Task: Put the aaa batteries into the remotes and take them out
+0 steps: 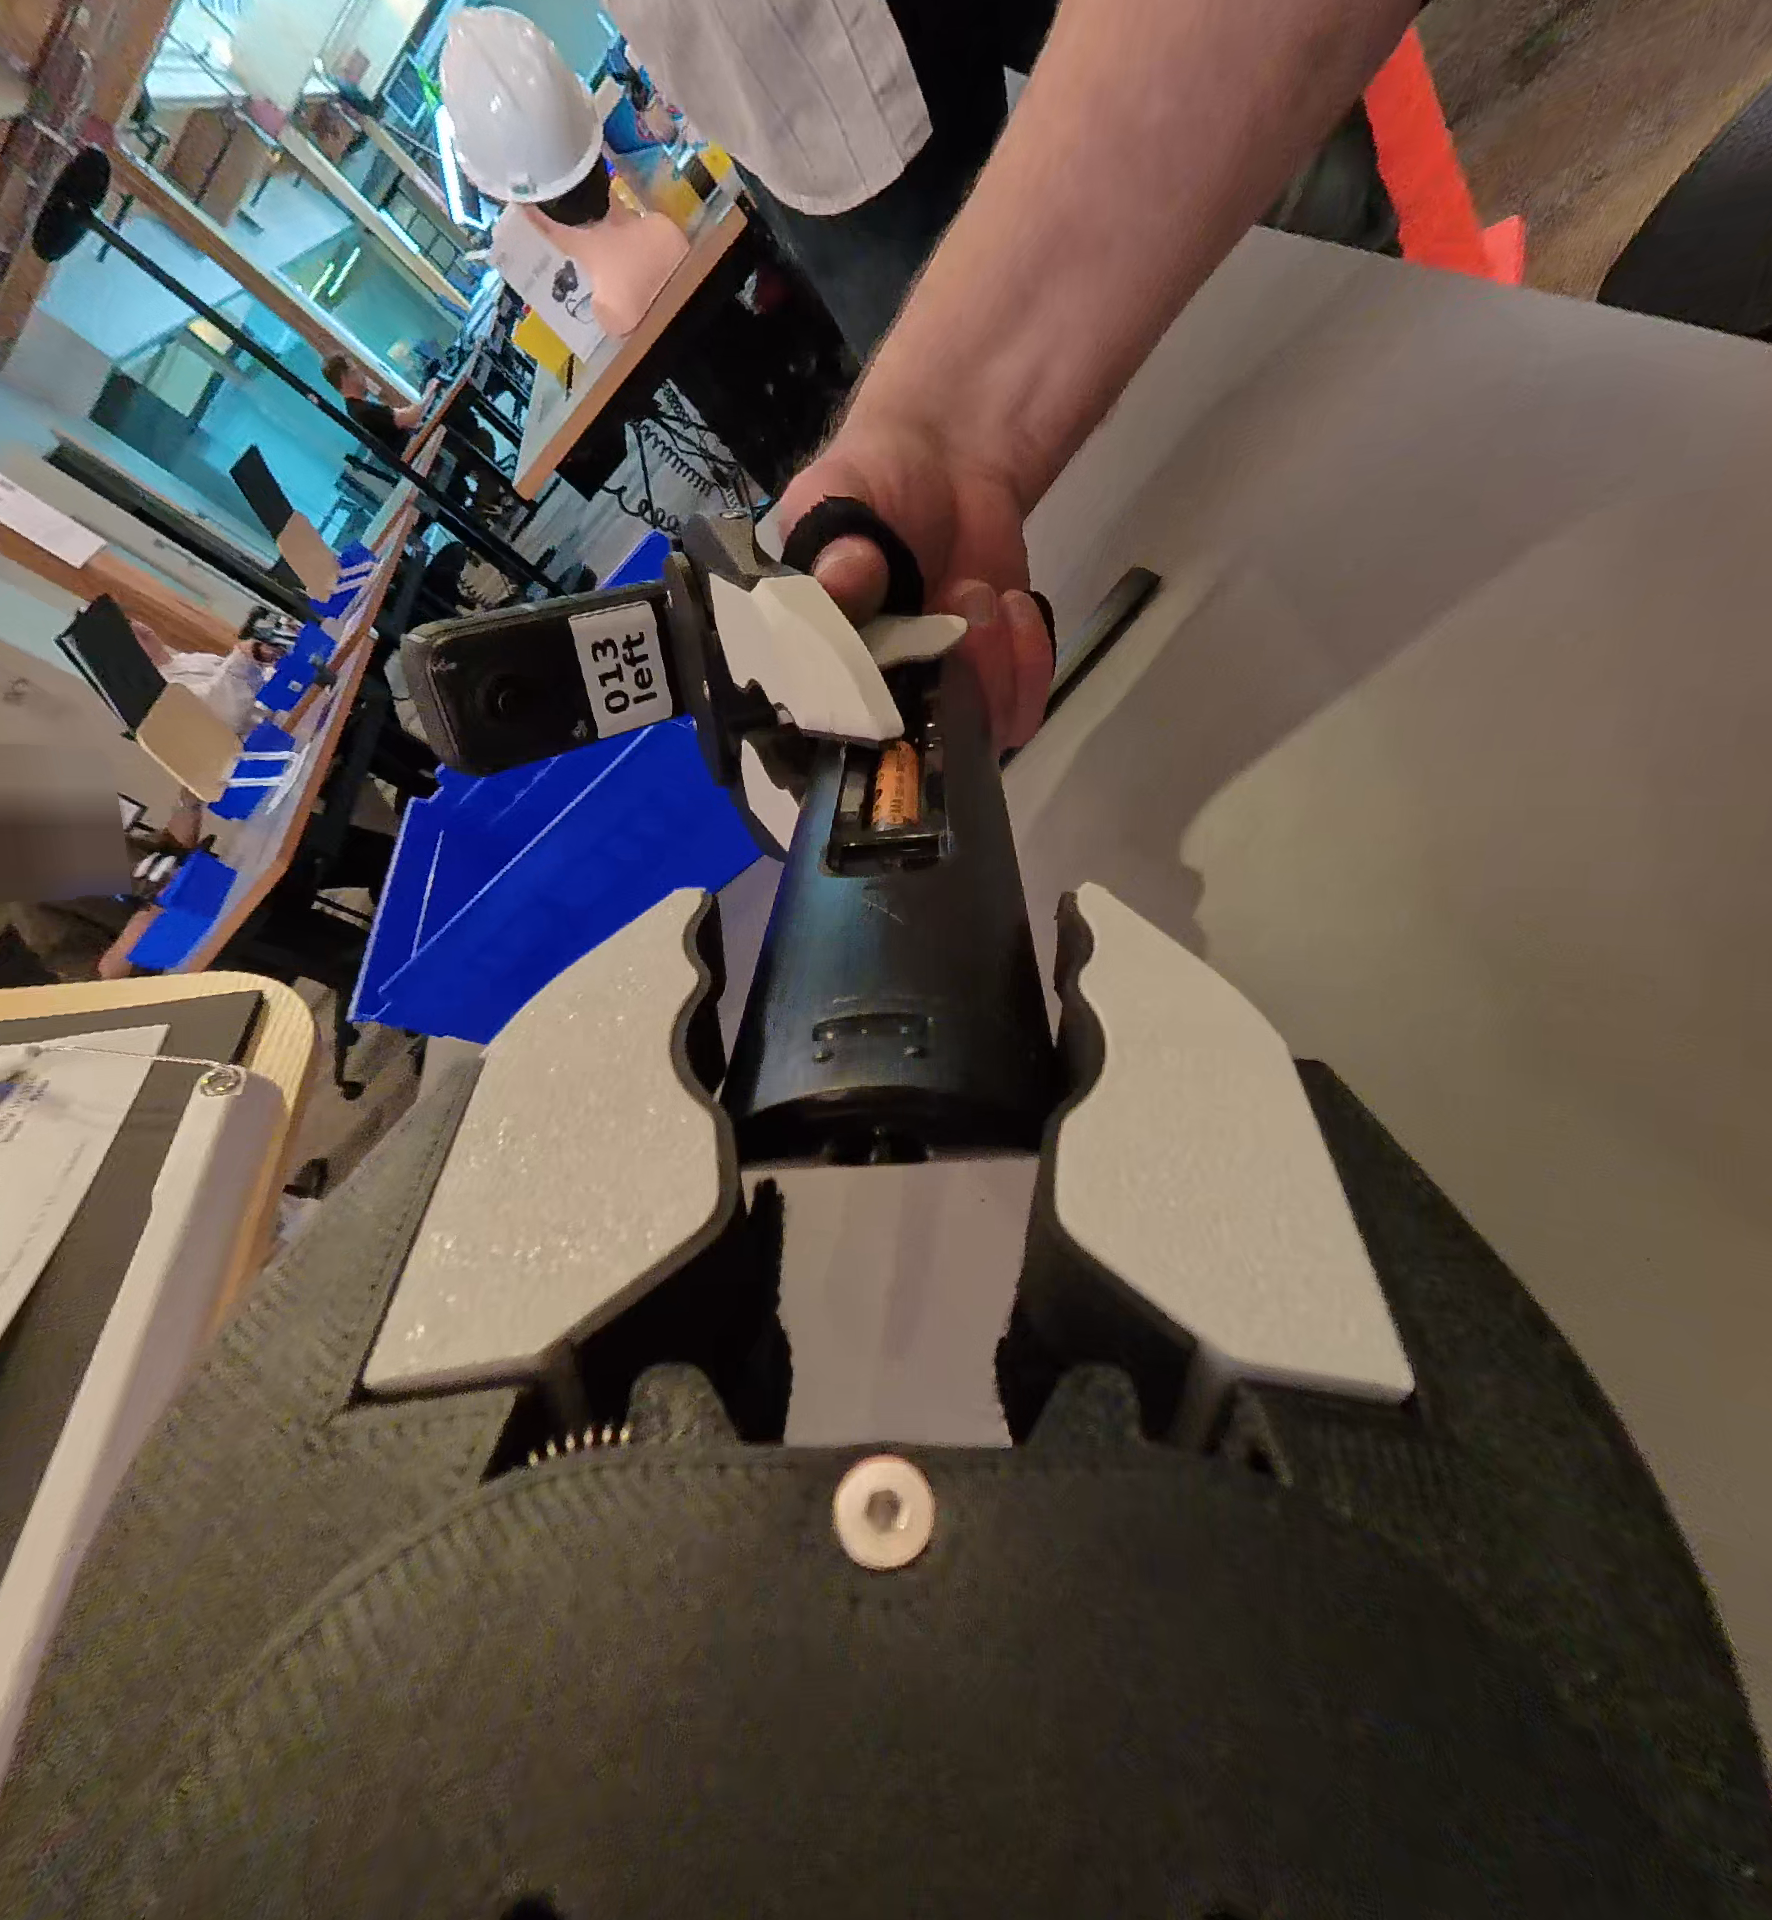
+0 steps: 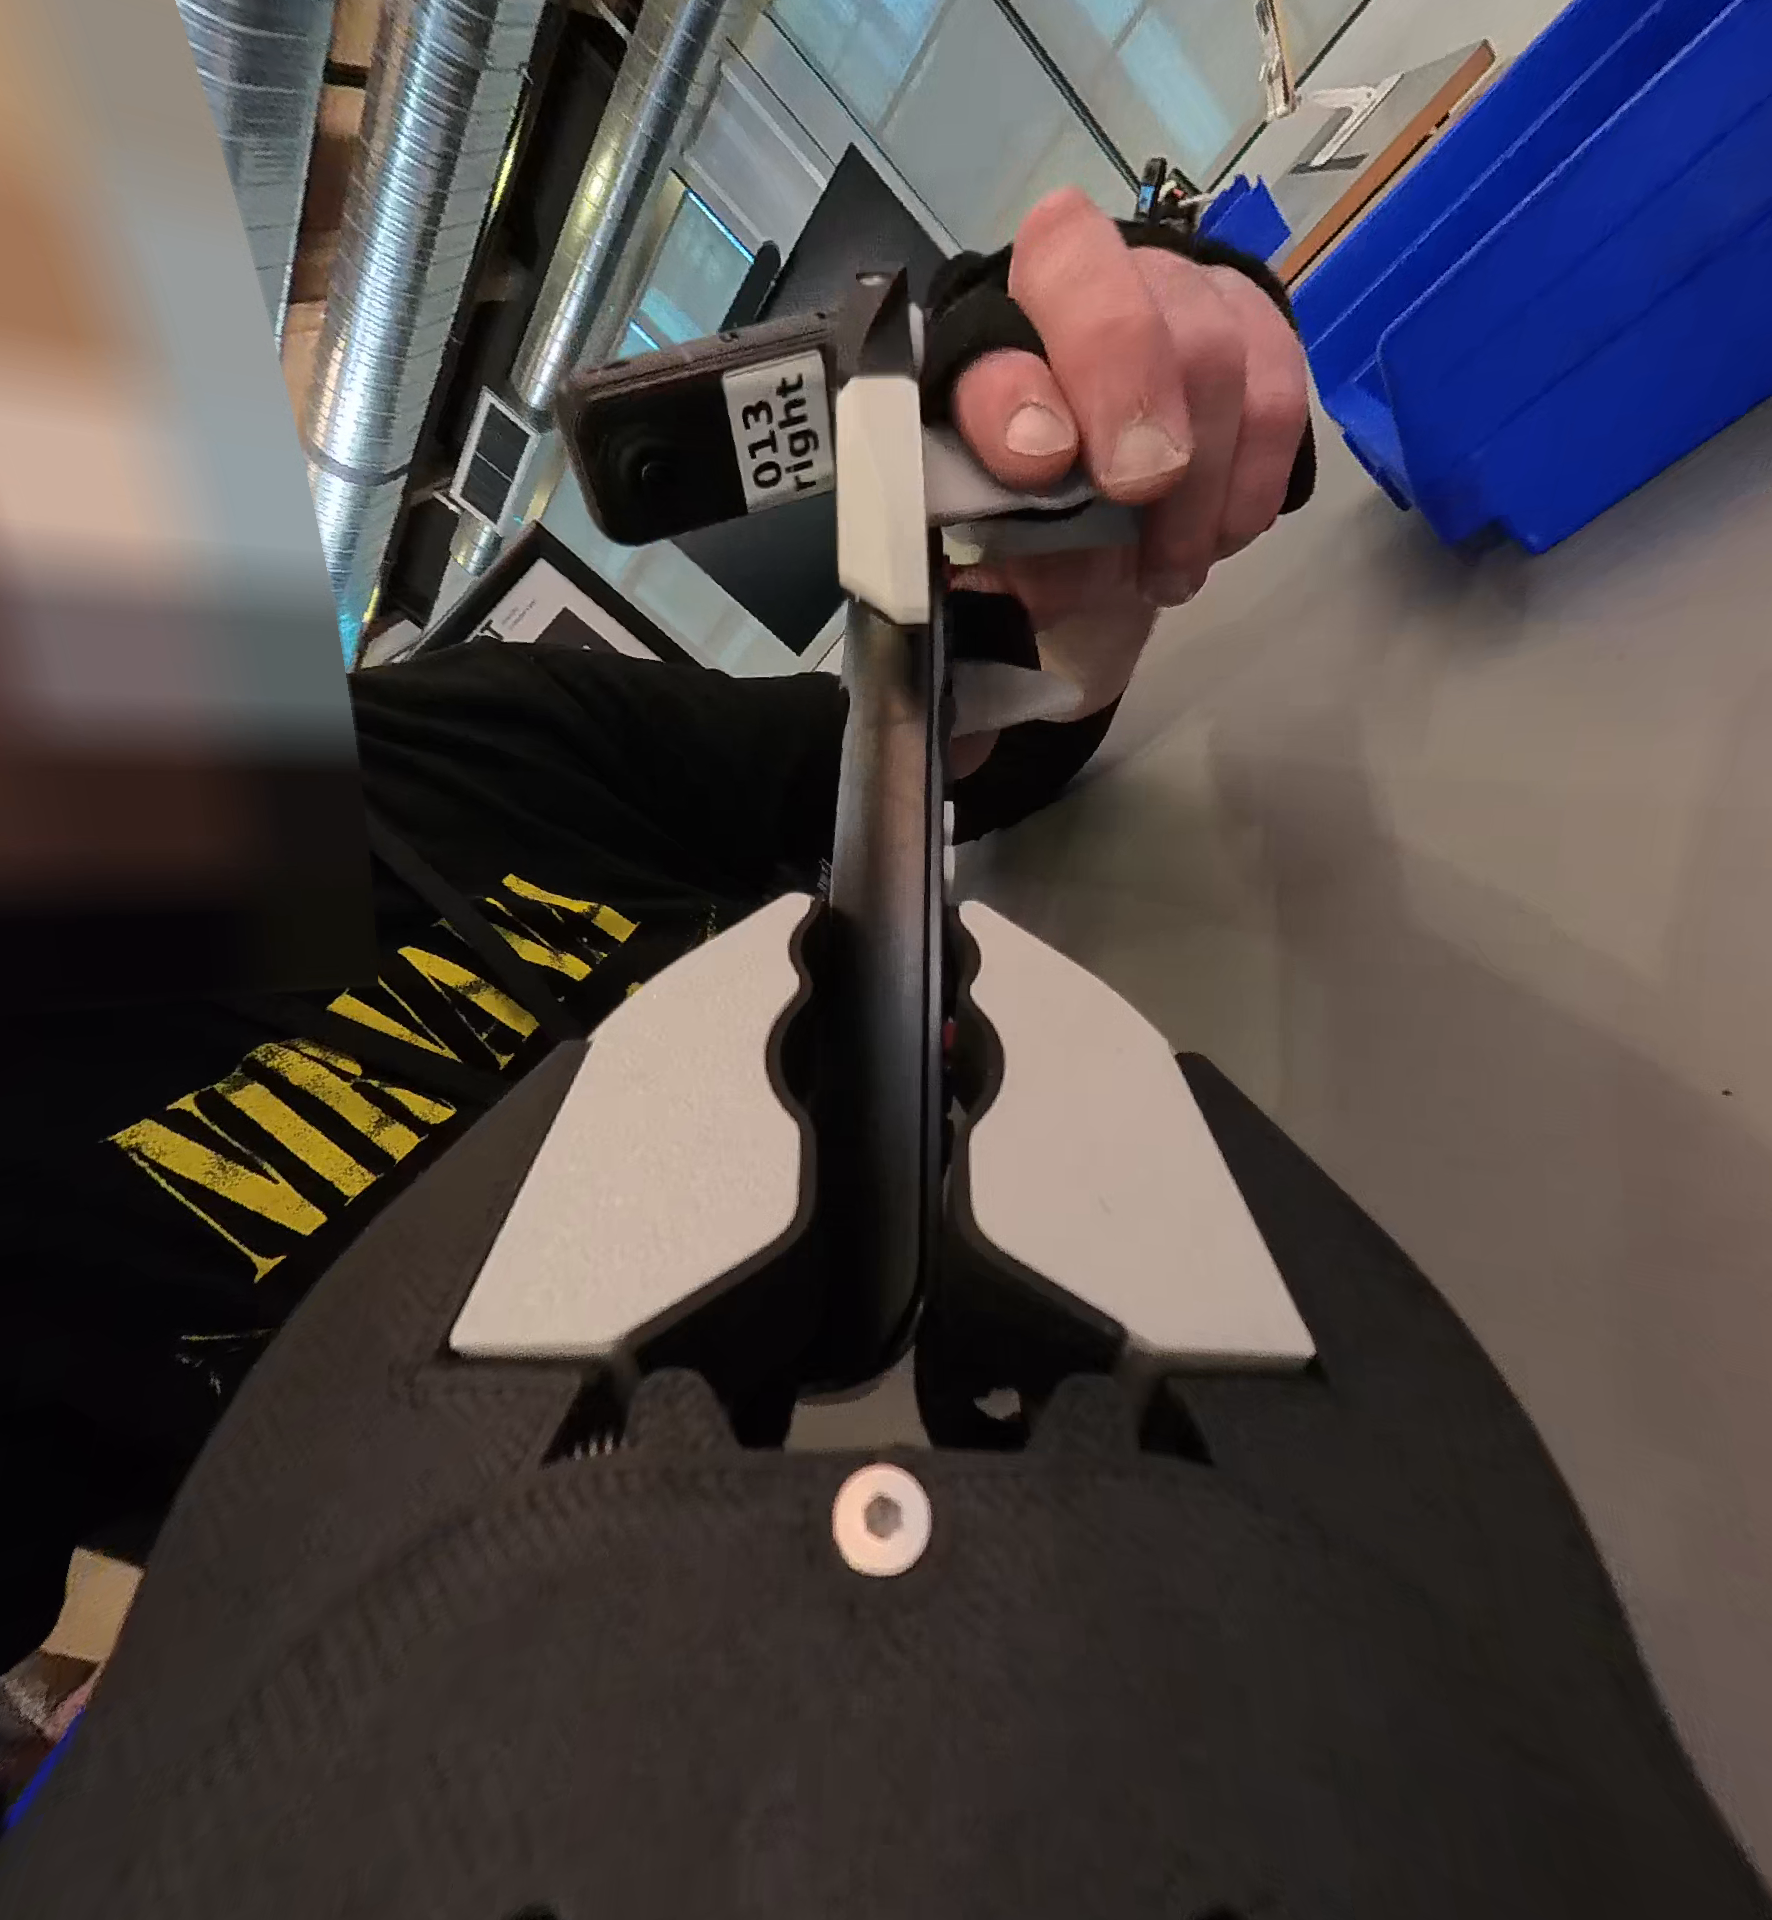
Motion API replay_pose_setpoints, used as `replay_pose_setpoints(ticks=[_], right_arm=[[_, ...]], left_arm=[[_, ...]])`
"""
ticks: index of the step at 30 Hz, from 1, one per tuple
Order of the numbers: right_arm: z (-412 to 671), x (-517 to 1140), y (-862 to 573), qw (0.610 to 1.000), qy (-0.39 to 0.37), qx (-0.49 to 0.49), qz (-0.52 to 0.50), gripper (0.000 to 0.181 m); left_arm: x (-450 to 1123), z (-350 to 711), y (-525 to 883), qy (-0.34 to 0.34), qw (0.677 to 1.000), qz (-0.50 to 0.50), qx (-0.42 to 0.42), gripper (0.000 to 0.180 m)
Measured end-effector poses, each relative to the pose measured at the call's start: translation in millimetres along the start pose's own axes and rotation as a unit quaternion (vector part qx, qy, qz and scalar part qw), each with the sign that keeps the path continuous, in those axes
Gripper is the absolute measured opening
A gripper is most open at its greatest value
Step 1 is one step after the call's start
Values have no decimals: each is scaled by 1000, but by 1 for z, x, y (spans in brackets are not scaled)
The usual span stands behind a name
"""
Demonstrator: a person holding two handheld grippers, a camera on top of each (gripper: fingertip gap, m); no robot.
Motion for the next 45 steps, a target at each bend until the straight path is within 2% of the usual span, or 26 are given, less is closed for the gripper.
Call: replay_pose_setpoints(ticks=[4,7,11,21,24,33,45], right_arm=[[-2,-1,0,1000,-6,4,1,20],[-1,-1,0,1000,-4,-1,-1,20],[1,-3,4,1000,-5,-6,3,20],[1,-4,-1,1000,-6,0,-11,20],[1,0,6,1000,-6,-10,17,20],[4,-1,2,1000,-5,-9,7,20],[2,0,3,1000,-3,3,-13,20]], left_arm=[[1,-1,0,-7,1000,-7,-20,62],[0,-3,3,-12,999,-4,-34,70],[1,-5,2,-6,1000,-4,-28,62],[3,-4,3,-17,999,4,-38,63],[6,-12,3,8,1000,9,-29,59],[1,1,2,-55,997,-4,-54,66],[4,-3,0,-34,998,-5,-43,62]])
Point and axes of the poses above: each gripper's, where its closed fingertips meet, x out along the fingers, z out of its top, y = z × x across the jaws, the point moved 4 cm from there along -x, back along the fingers, and after that the axes turned 6 degrees about -x, right-handed, at the moved point
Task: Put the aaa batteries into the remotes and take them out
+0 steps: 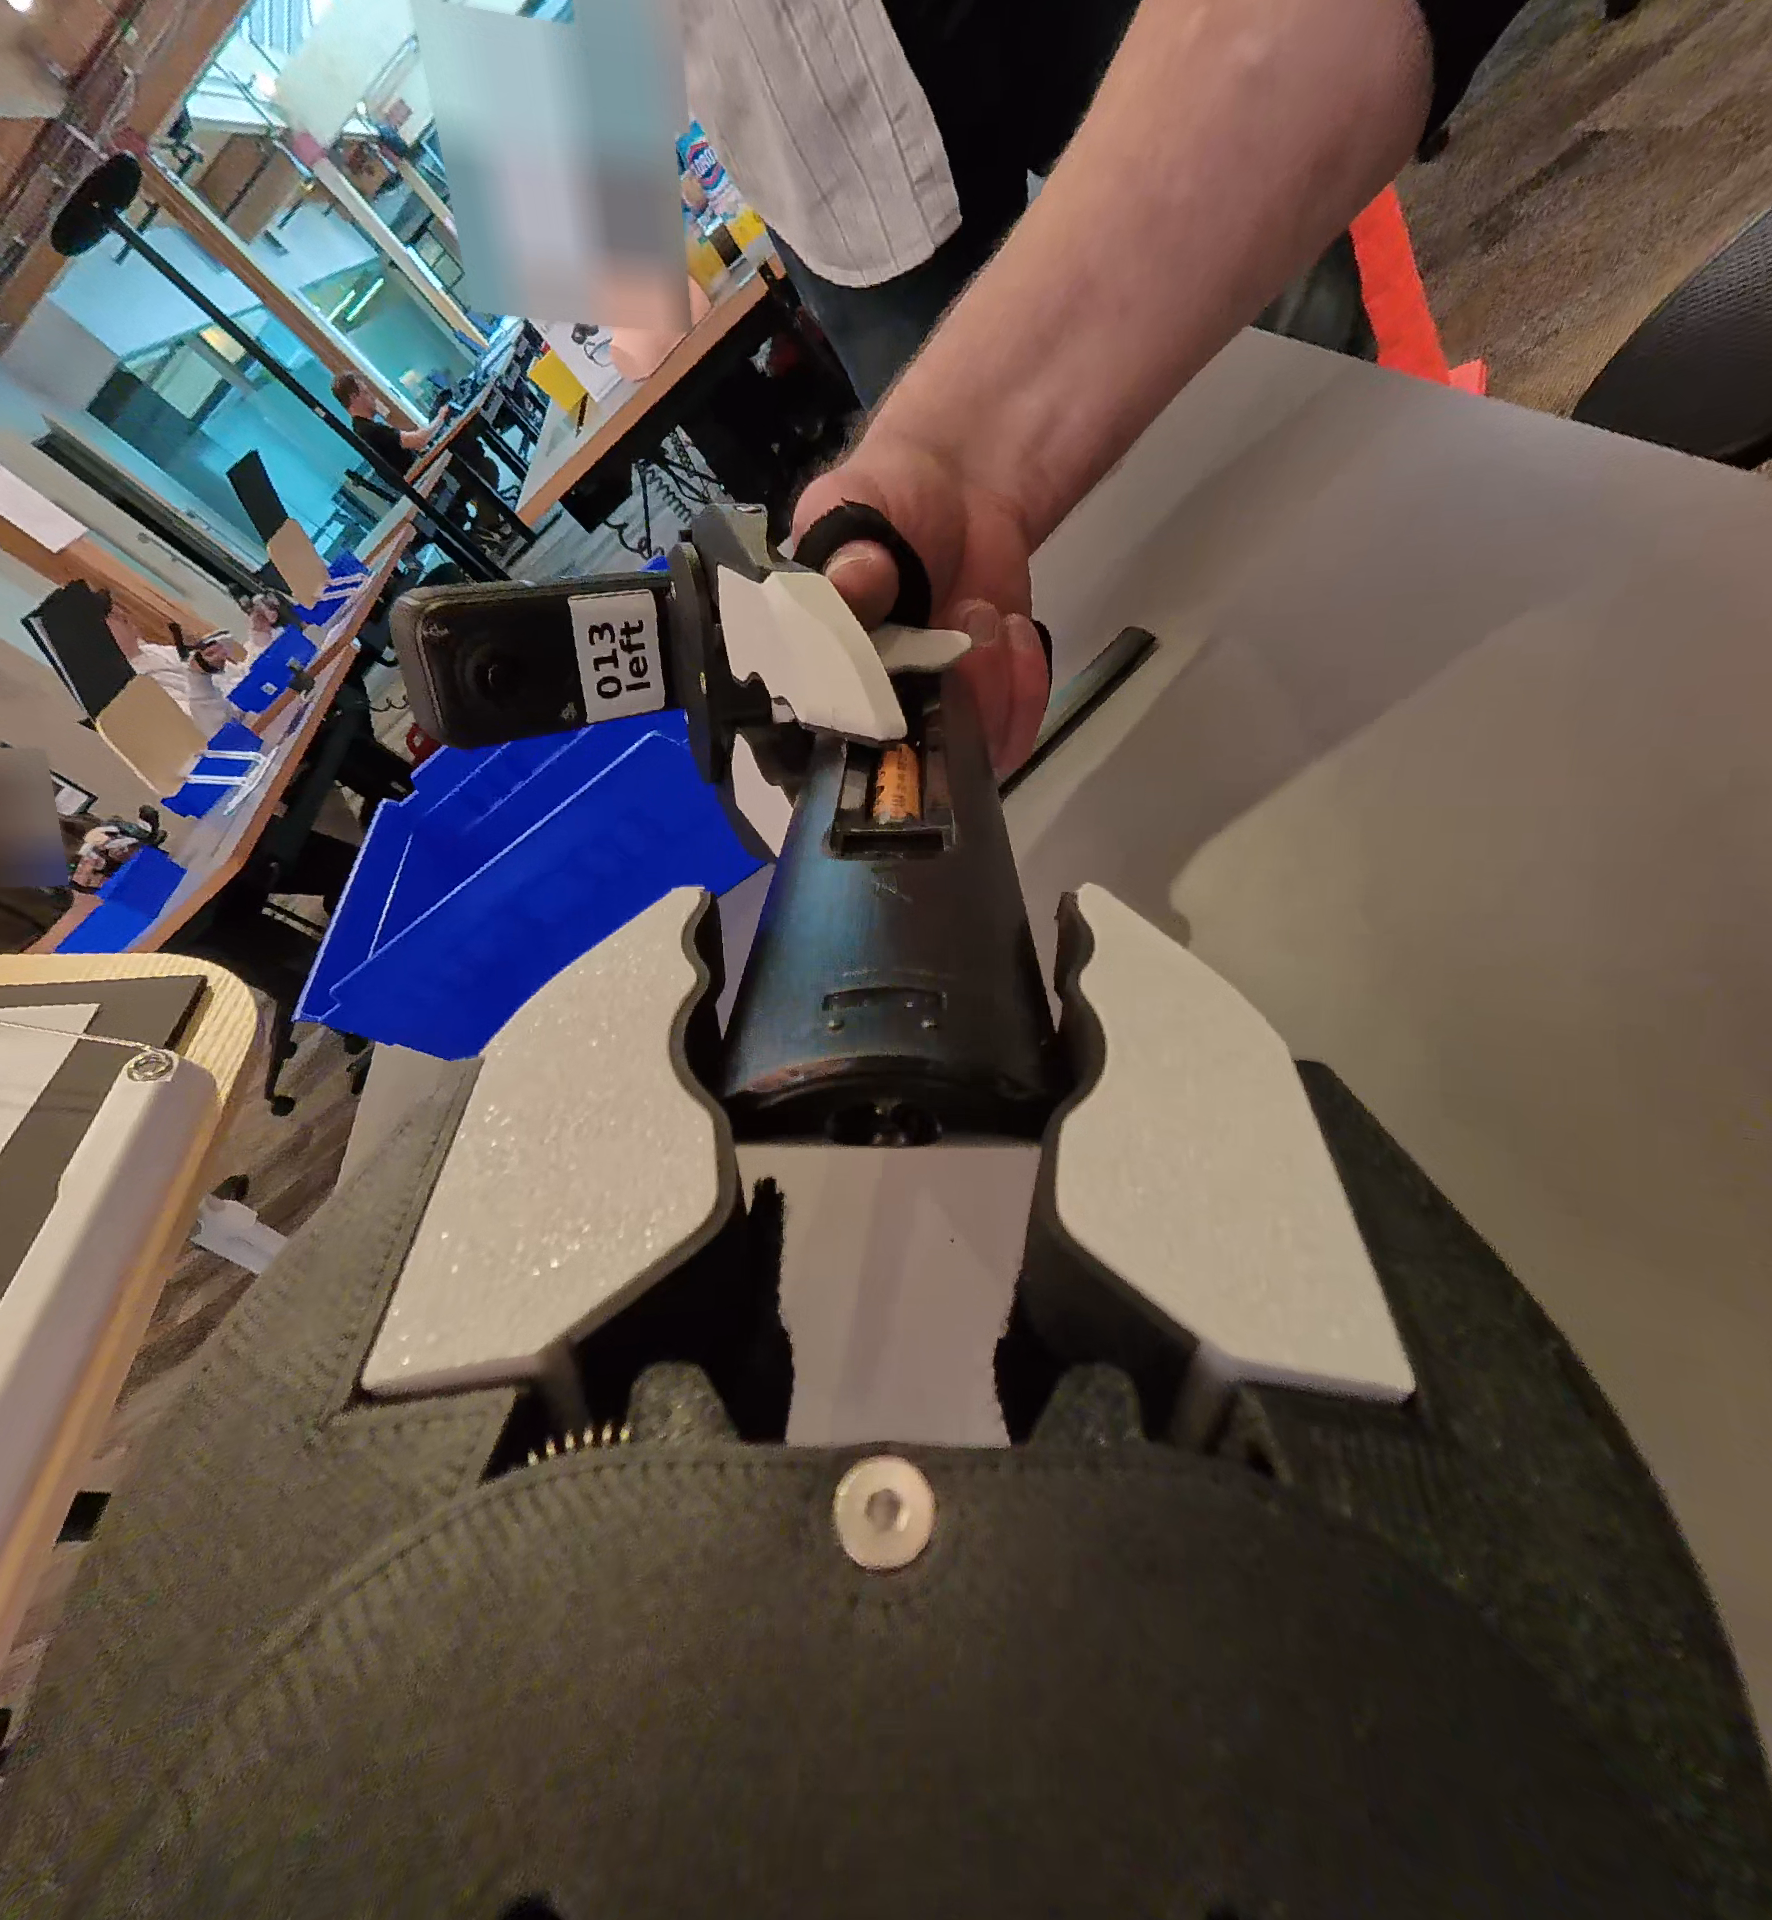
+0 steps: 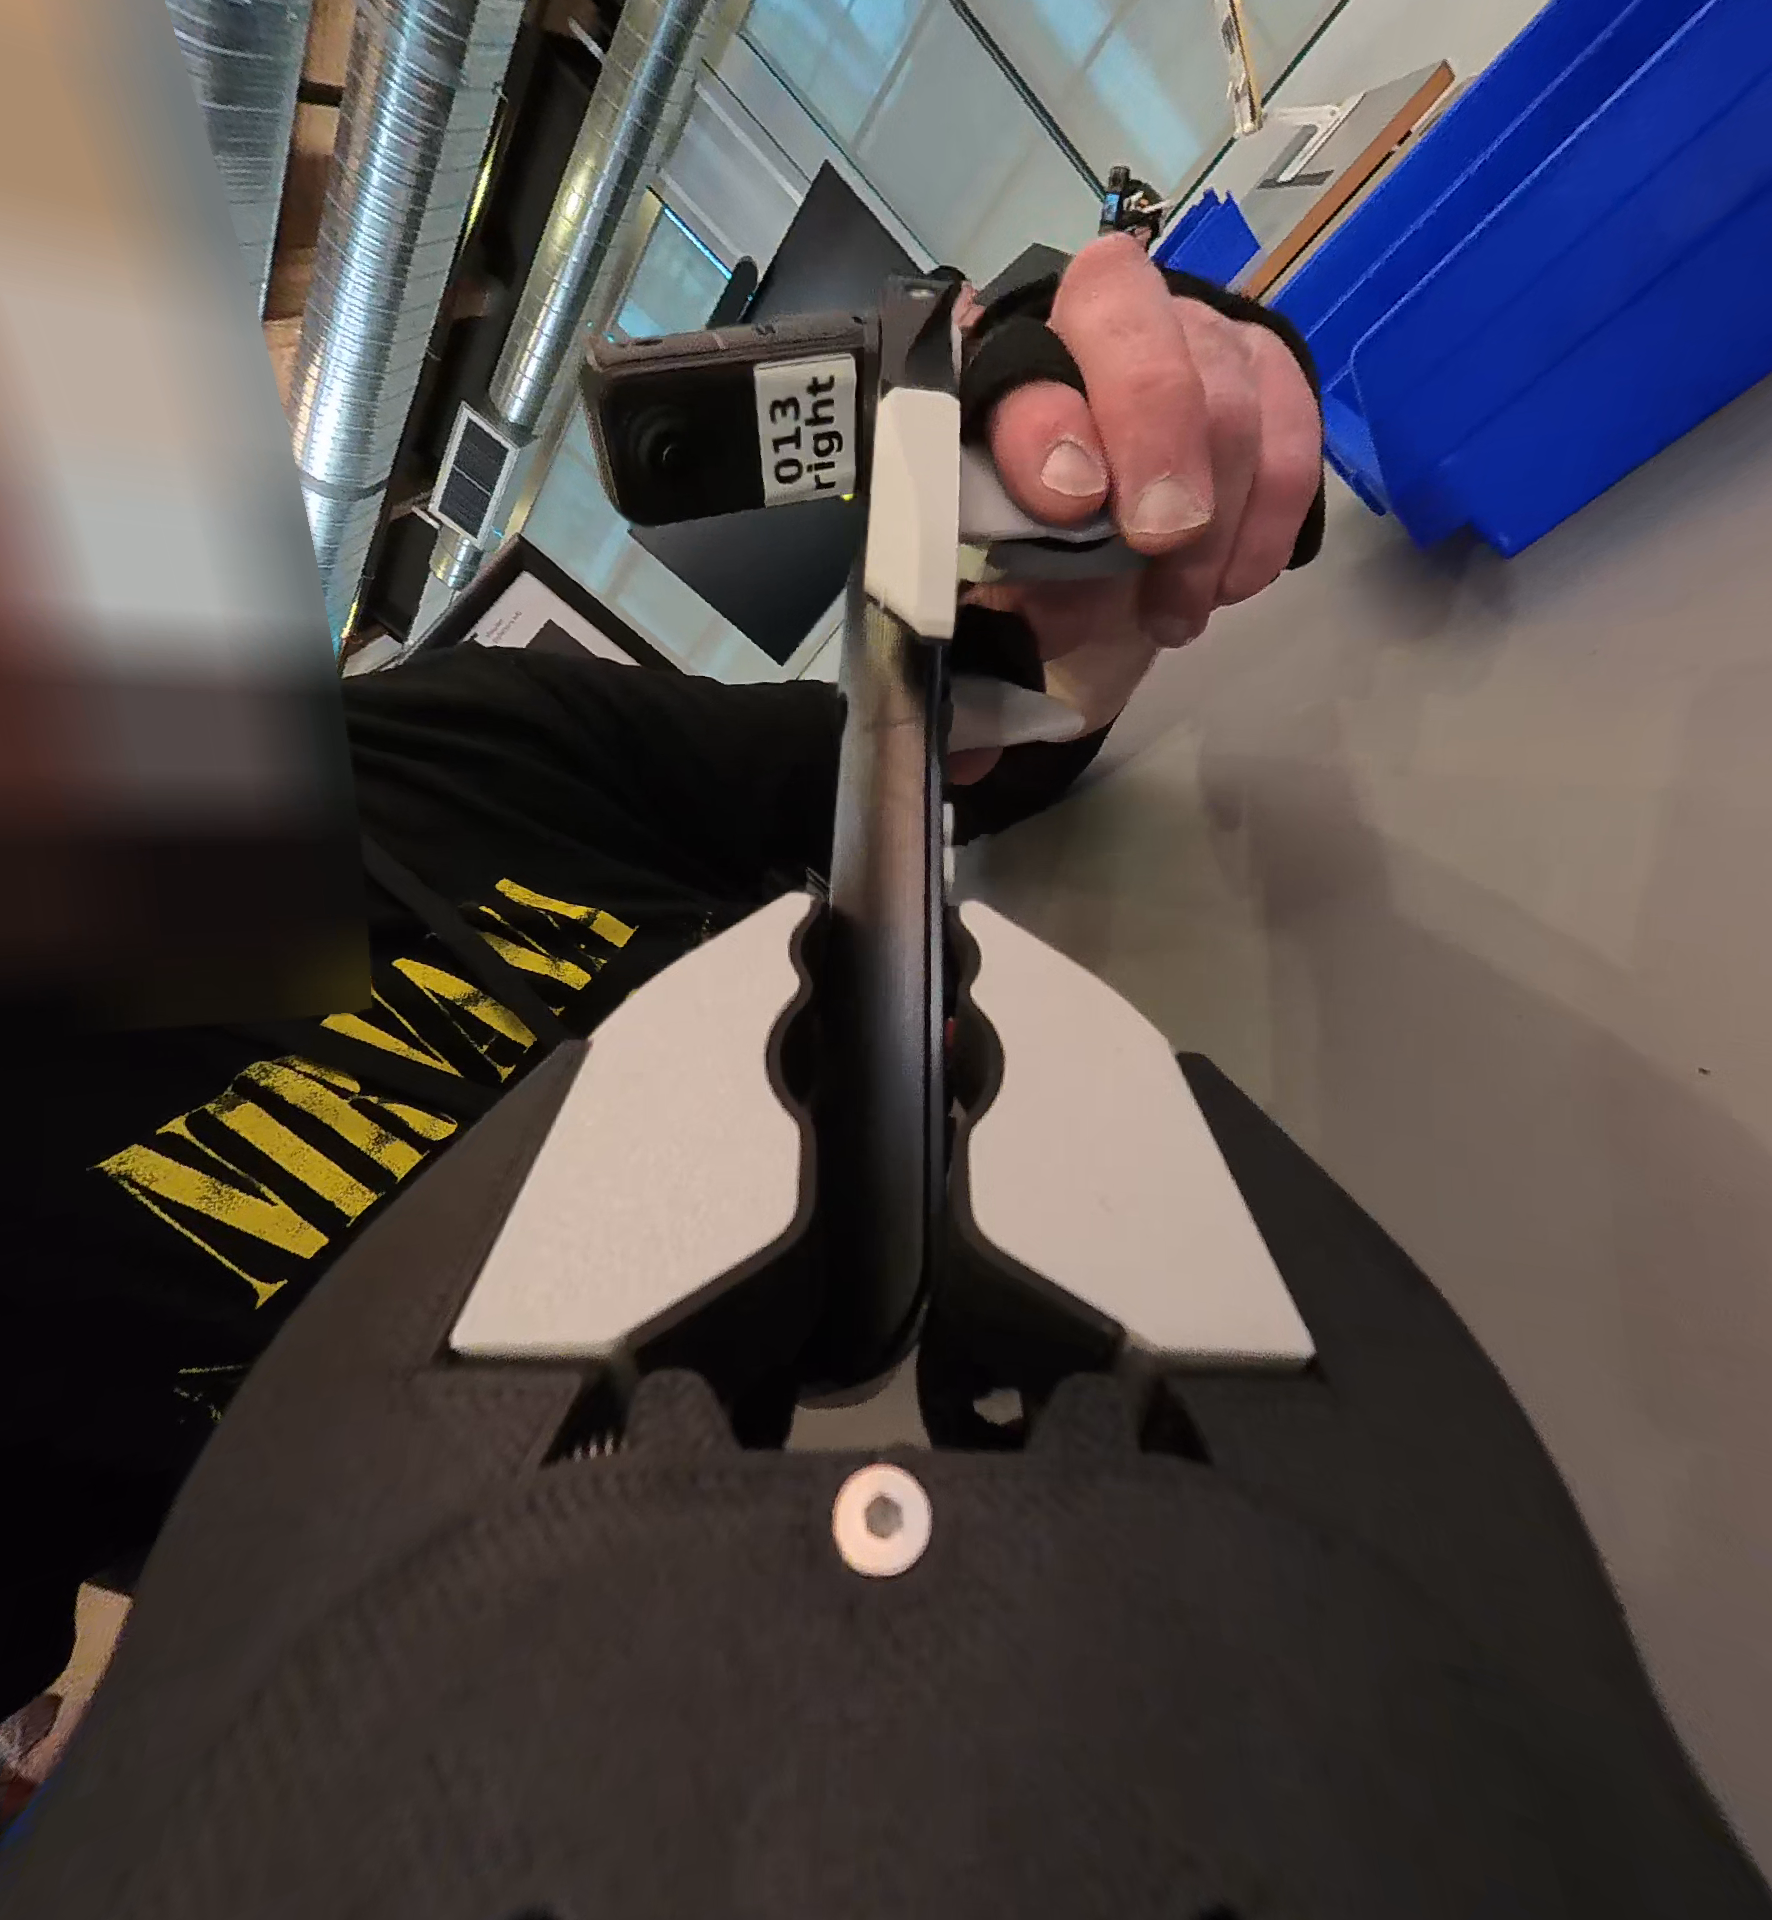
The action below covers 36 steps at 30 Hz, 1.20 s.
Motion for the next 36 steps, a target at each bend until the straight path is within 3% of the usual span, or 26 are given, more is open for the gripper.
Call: replay_pose_setpoints(ticks=[12,23,28,36], right_arm=[[2,-1,4,1000,-13,10,1,22],[11,-8,10,1000,-21,-5,-7,42],[5,-4,13,1000,-7,-14,-11,23],[3,-5,11,999,-13,-21,-27,21]], left_arm=[[2,3,-1,-2,1000,9,1,61],[-2,7,4,-32,999,25,-11,62],[-2,9,3,-34,999,23,-4,61],[-2,11,3,-27,999,28,4,63]])
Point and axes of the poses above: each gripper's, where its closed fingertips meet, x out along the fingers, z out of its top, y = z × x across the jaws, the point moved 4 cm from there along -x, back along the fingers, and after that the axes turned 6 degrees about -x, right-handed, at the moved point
